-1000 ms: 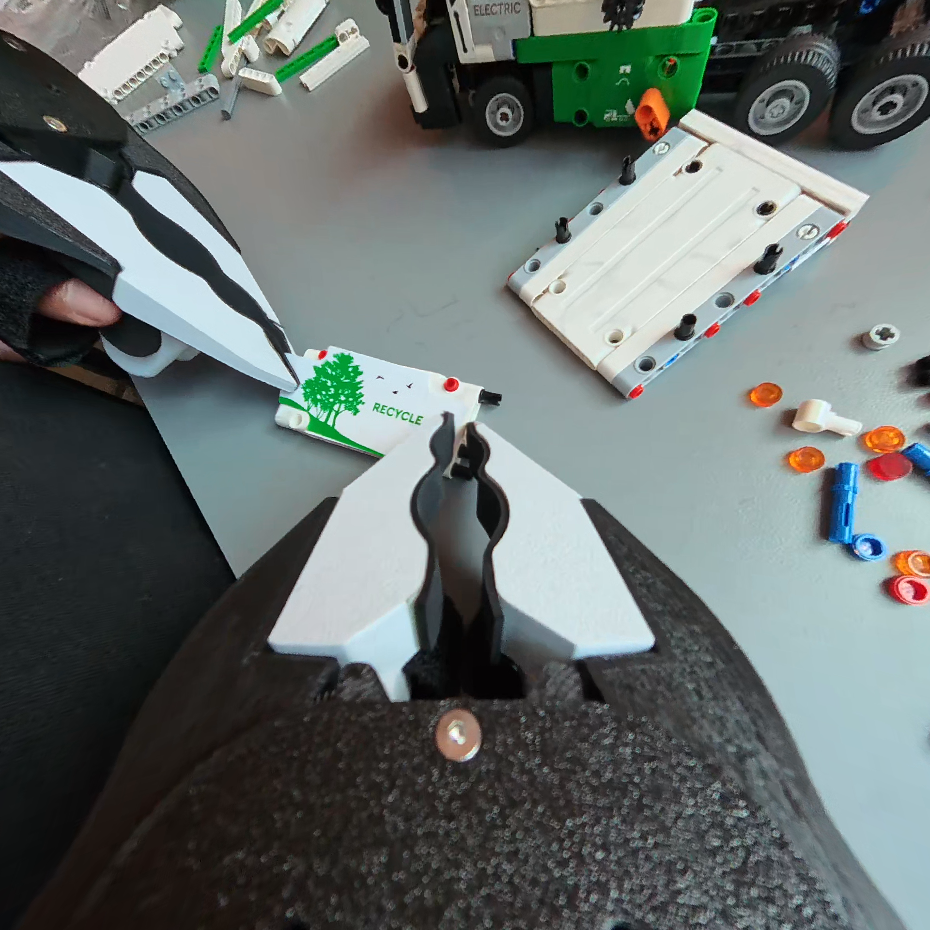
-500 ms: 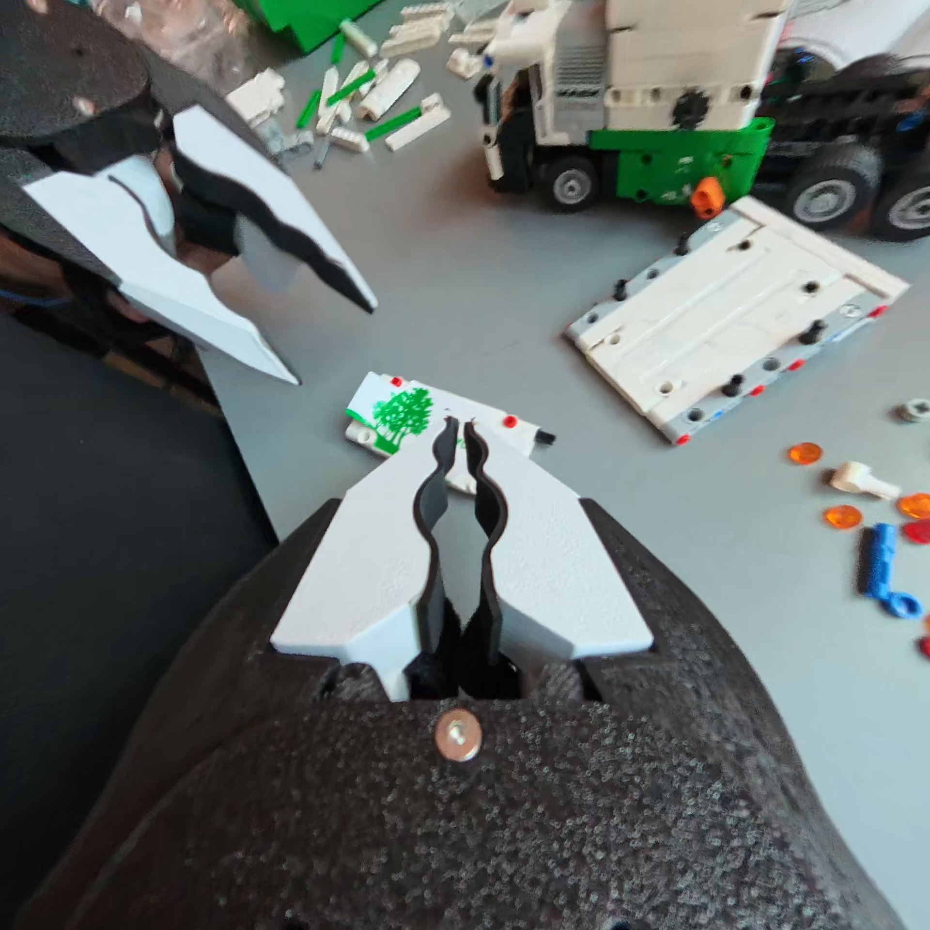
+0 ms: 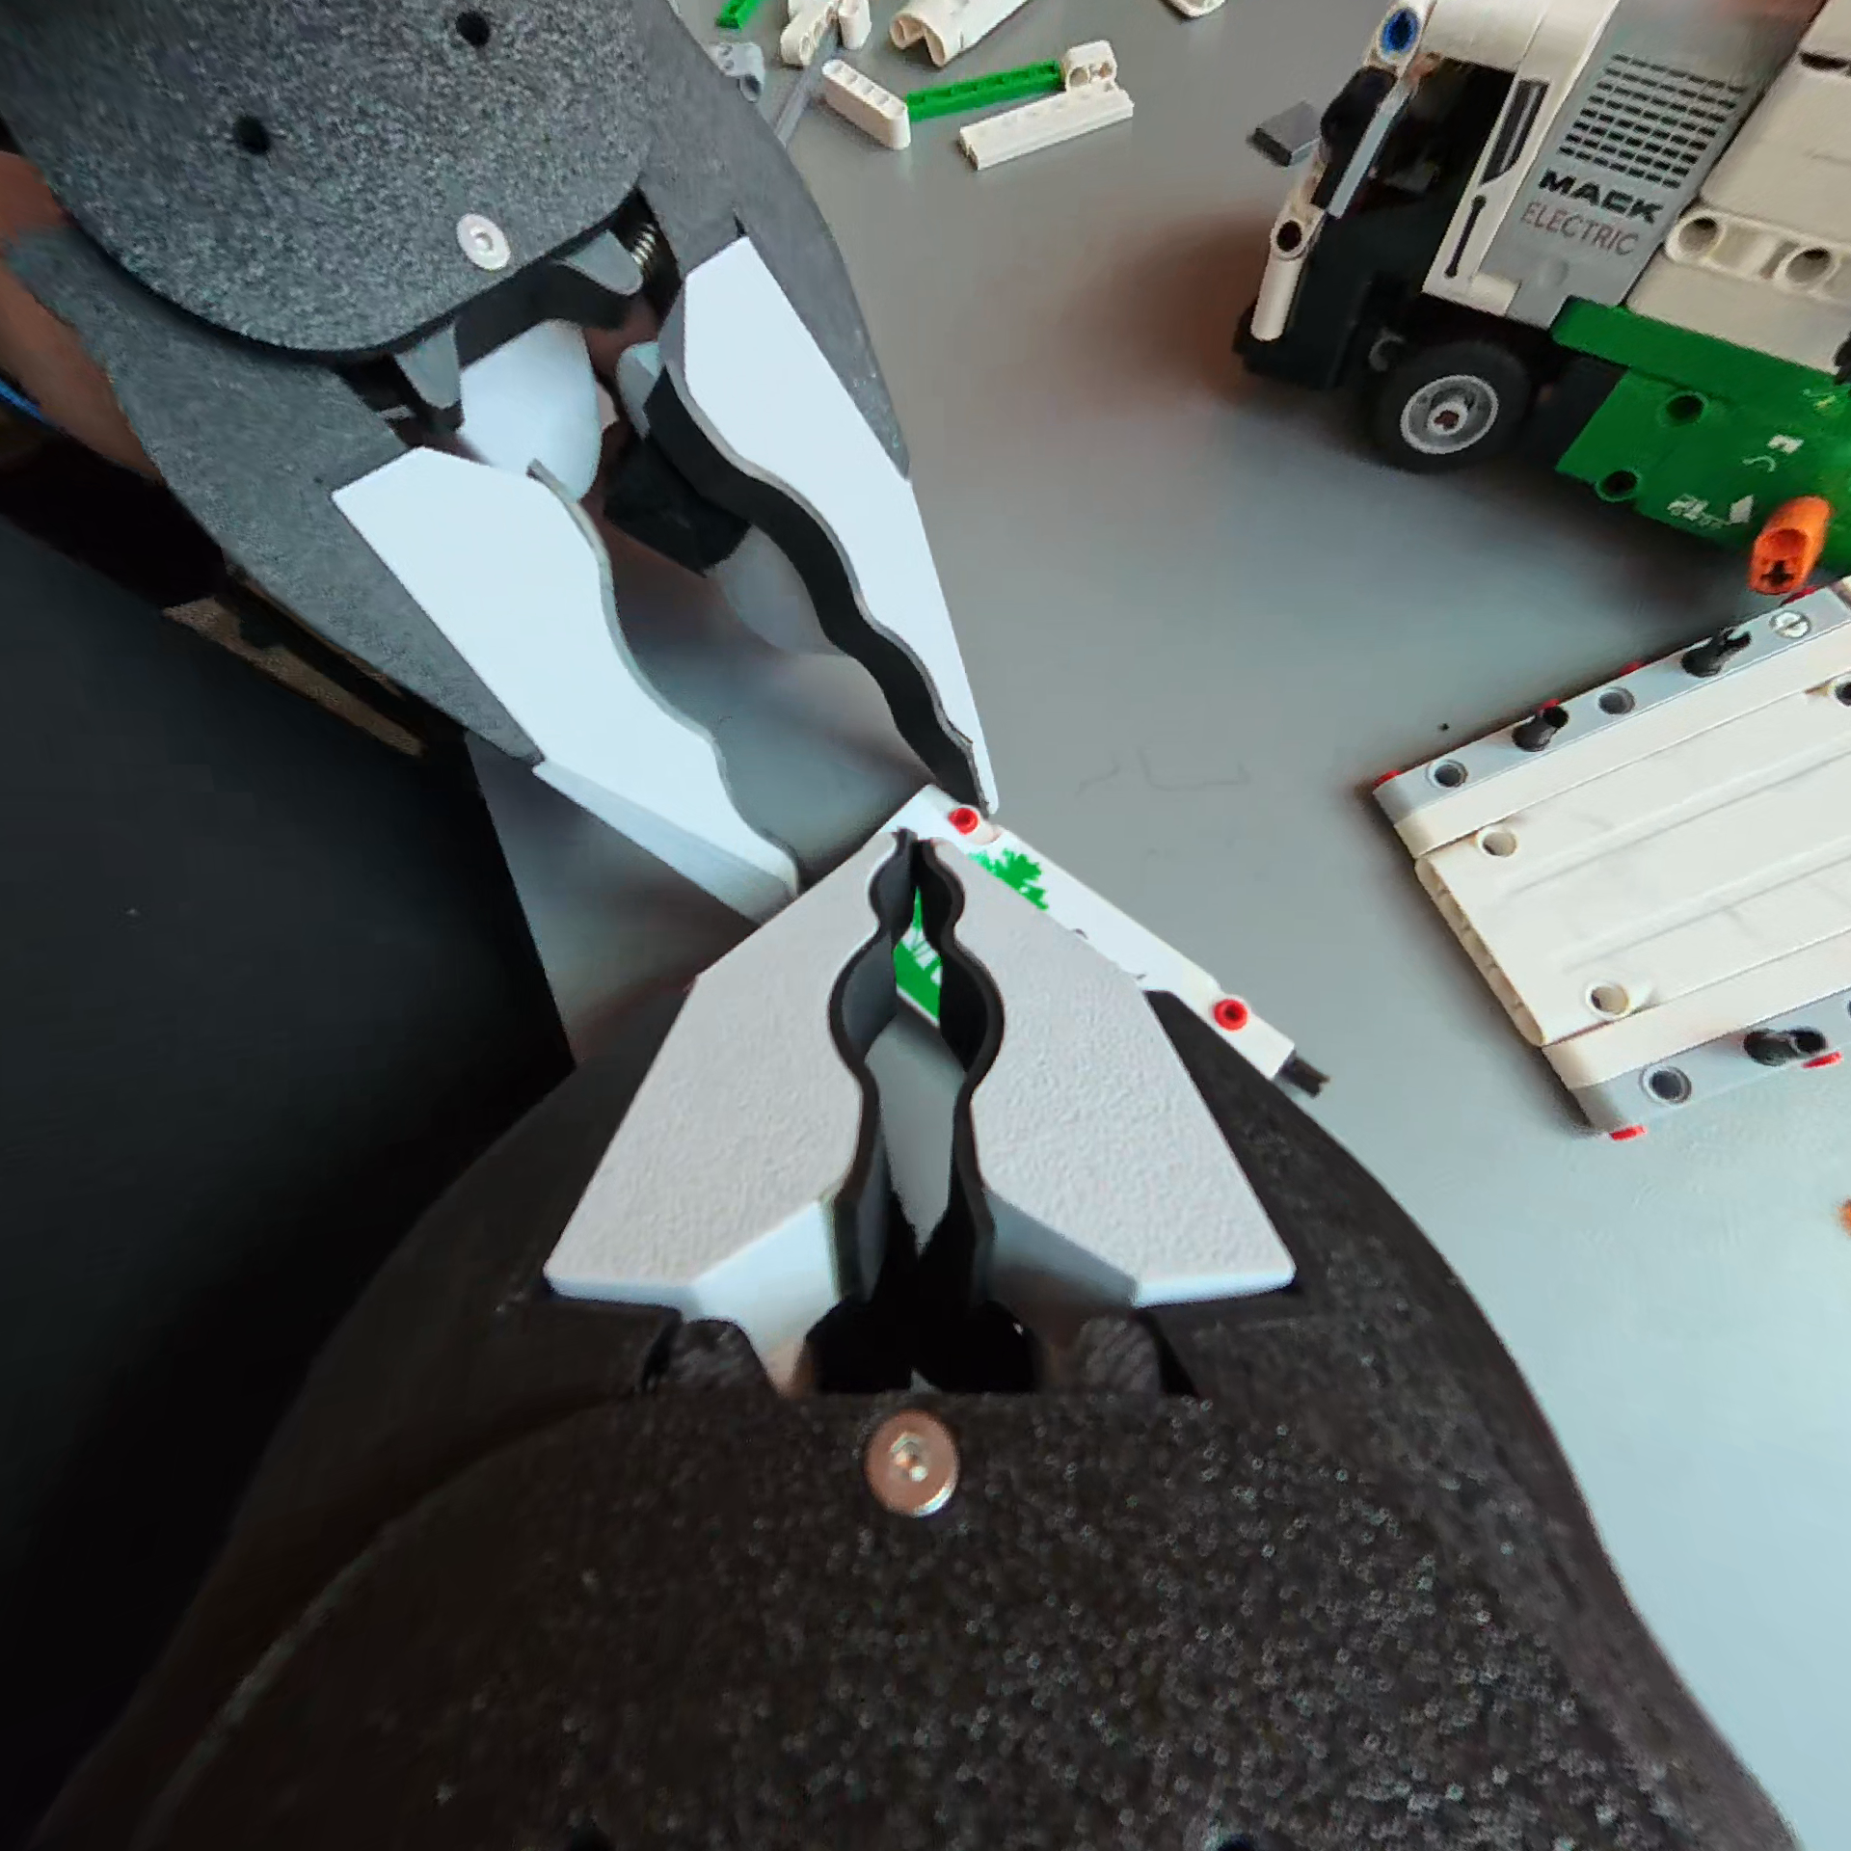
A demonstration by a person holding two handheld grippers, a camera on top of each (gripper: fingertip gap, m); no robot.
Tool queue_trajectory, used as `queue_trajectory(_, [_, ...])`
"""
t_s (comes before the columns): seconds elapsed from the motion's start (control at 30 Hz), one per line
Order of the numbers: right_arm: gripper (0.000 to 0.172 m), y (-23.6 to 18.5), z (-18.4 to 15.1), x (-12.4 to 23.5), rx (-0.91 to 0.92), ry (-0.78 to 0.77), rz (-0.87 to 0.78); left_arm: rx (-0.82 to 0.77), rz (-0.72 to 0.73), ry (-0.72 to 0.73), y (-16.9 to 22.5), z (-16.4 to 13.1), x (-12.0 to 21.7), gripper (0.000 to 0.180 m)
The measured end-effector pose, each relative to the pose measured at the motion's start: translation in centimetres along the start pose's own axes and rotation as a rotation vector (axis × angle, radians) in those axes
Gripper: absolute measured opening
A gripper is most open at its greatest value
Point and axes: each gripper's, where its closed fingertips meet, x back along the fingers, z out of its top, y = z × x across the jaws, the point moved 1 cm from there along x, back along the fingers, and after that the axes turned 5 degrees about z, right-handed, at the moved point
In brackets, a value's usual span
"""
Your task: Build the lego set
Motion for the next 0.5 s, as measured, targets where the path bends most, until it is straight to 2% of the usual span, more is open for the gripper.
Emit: queue_trajectory(0.5, [0.0, -0.7, 0.15, -0.54, 0.041, -0.056, 0.034, -0.024, -0.023, 0.029, 0.26, -0.01, -0.09, 0.038])
